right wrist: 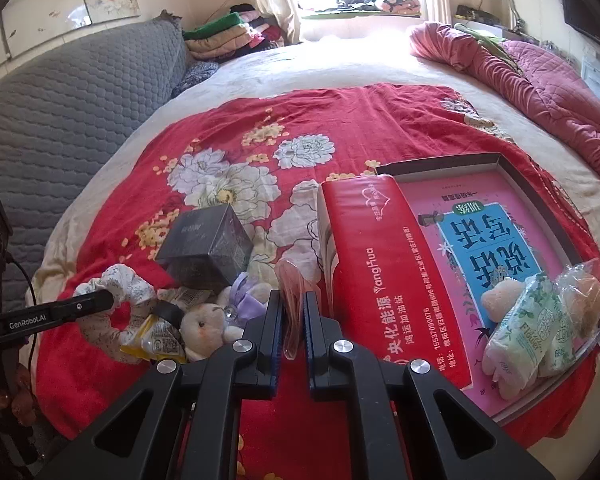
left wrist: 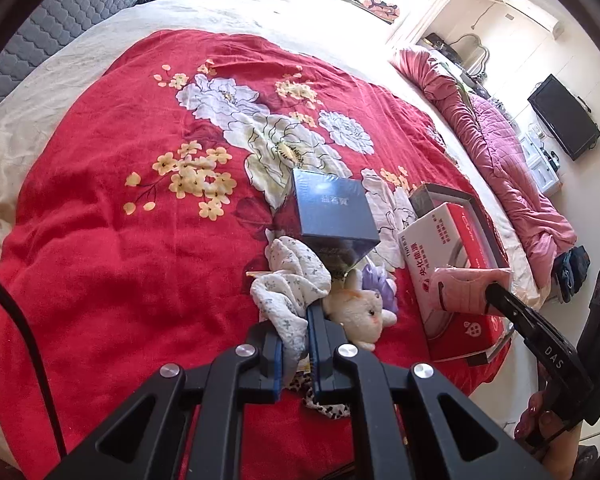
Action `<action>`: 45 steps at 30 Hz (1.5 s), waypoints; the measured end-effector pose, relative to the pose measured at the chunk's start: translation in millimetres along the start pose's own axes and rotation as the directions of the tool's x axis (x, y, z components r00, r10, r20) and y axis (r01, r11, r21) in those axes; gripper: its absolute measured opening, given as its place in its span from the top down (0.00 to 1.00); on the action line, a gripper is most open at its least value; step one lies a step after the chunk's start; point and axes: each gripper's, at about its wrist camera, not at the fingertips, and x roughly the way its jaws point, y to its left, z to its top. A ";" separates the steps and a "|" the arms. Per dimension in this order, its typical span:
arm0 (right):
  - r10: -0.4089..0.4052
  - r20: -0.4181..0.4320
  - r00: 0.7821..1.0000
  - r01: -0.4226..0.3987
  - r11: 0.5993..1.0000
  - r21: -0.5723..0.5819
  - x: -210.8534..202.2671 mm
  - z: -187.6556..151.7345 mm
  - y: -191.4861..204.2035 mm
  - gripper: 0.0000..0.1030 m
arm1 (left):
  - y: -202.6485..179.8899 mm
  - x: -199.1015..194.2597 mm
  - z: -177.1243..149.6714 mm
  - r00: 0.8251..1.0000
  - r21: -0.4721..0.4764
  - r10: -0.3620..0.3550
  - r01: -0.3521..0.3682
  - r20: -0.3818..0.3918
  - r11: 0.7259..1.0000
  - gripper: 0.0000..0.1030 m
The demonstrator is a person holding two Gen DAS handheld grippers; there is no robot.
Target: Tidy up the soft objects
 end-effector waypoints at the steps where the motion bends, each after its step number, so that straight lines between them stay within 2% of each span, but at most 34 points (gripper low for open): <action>1: -0.006 0.011 1.000 0.006 1.000 -0.002 -5.1 2.2 -0.5 0.91 | -4.0 -4.0 1.0 1.000 0.007 -0.001 0.001 0.006 1.000 0.90; 16: -0.023 0.154 0.988 0.015 0.999 0.050 -81.4 19.0 -32.8 0.91 | -82.3 -44.8 8.7 0.997 0.135 -0.037 0.028 0.065 0.990 0.90; 31: -0.102 0.238 0.966 0.060 0.982 0.179 -140.1 8.1 -104.3 0.91 | -187.8 -39.0 -0.7 0.992 0.290 -0.113 0.094 0.051 0.952 0.90; 45: -0.188 0.270 0.944 0.105 0.950 0.294 -166.6 -5.9 -163.7 0.91 | -264.4 -13.1 -7.2 0.987 0.400 -0.162 0.140 0.021 0.906 0.90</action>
